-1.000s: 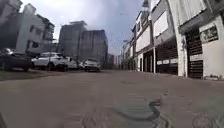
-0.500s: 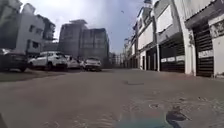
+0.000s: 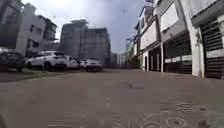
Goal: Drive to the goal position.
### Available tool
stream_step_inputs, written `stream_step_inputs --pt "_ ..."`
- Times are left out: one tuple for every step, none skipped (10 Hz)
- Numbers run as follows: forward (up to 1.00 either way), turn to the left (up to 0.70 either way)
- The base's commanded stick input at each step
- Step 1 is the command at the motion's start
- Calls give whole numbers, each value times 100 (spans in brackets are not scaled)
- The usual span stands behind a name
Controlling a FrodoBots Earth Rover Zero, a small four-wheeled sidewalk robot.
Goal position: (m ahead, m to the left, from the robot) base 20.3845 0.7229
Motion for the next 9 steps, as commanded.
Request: stream_step_inputs --pt "100 6" --pt "100 6" --pt "100 6" --pt "100 6" --pt "100 6" --pt "100 6" --pt "100 6" --pt "100 6" --pt "100 6"
